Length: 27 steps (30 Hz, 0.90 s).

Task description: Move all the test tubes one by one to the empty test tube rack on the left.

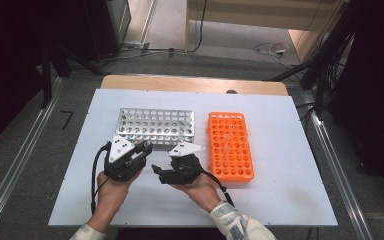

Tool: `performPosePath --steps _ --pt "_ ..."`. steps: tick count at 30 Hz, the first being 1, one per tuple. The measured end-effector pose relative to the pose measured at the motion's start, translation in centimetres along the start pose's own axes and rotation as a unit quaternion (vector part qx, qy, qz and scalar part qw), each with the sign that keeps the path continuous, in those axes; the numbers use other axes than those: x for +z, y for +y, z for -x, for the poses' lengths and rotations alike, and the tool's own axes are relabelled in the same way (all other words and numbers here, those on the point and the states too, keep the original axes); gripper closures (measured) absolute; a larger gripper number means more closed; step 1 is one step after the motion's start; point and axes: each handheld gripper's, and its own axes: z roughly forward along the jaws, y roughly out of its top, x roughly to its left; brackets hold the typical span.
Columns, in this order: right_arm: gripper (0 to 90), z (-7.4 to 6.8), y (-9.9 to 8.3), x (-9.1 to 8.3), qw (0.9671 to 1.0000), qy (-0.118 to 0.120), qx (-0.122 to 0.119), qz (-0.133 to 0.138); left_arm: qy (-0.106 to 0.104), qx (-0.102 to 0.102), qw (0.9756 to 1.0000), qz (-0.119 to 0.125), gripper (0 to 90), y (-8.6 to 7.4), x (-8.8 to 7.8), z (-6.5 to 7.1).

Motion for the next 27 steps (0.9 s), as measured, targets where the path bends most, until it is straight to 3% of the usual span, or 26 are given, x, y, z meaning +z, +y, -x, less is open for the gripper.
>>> performPosePath --steps 2,7,15,27 --pt "26.4 0.1 -0.1 -0.2 1.0000 -0.001 0.002 -0.001 0.005 -0.003 1.0000 0.001 75.3 0.1 0.0 -0.2" --pt "24.2 0.7 -0.6 -1.3 1.0000 -0.004 0.008 0.000 0.013 -0.033 0.9994 0.000 75.3 0.6 0.1 -2.3" --pt "23.9 1.4 -1.5 -2.9 0.9999 -0.007 0.014 0.002 0.031 -0.052 0.9981 0.007 75.3 1.7 -0.3 -4.5" --pt "23.9 2.0 -2.7 -4.5 0.9996 -0.013 0.024 0.007 0.071 -0.050 0.9962 0.014 75.3 3.2 -0.7 -6.8"
